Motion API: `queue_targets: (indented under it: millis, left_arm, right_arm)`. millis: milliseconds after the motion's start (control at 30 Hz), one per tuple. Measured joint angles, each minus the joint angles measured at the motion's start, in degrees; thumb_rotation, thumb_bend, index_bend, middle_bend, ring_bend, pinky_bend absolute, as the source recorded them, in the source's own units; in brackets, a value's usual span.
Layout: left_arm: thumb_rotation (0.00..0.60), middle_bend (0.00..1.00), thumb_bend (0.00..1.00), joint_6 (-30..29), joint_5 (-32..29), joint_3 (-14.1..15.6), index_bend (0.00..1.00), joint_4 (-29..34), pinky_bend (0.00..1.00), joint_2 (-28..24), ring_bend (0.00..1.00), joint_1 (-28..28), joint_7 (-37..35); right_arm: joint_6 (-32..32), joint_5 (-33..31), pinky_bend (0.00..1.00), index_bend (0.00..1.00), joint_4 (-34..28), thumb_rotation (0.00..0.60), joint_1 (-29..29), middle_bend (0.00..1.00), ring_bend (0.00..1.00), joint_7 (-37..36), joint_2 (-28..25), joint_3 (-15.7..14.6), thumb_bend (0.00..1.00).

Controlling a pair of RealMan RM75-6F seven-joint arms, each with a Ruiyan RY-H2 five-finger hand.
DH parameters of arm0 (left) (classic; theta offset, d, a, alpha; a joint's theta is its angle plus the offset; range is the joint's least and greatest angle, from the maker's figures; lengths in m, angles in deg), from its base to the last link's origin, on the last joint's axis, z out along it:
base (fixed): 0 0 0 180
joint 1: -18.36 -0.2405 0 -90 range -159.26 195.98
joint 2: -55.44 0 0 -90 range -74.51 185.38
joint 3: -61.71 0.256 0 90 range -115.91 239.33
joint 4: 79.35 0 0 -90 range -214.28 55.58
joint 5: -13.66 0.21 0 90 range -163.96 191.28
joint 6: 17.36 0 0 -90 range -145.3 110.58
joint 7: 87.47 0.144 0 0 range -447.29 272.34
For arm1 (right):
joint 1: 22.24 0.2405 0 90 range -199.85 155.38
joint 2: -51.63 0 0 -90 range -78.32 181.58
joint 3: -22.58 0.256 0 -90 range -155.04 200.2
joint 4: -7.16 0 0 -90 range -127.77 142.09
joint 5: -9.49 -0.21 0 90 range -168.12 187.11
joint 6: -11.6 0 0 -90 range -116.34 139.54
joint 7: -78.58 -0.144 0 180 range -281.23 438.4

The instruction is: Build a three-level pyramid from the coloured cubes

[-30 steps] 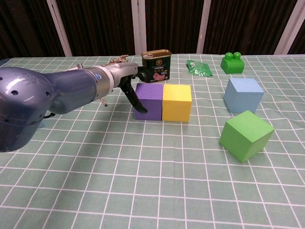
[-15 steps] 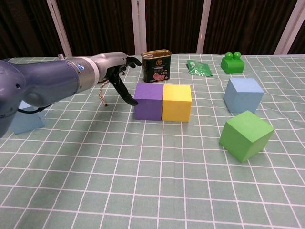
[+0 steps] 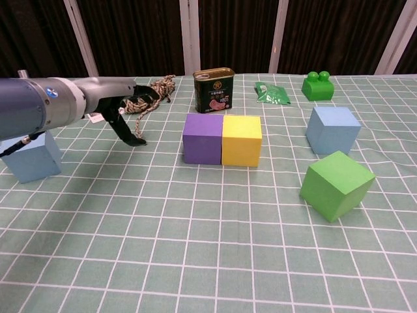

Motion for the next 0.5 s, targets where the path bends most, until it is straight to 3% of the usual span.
queue_targets:
  millis: [167, 500]
  left_arm:
    - [0.6, 0.08, 0.41, -0.55, -1.15, 2.04, 0.0, 1.84, 0.07, -1.62, 0.0, -0.43, 1.79]
    - [0.6, 0.11, 0.42, 0.94, -3.03, 2.56, 0.0, 2.05, 0.07, -1.45, 0.0, 0.56, 2.0]
  right_arm:
    - [-0.01, -0.19, 0.0, 0.0, -0.11, 0.6, -0.07, 0.0, 0.0, 0.01, -0.05, 0.02, 0.29]
    - [-0.11, -0.41, 0.0, 0.0, -0.17, 0.6, -0.05, 0.0, 0.0, 0.17, 0.0, 0.09, 0.3]
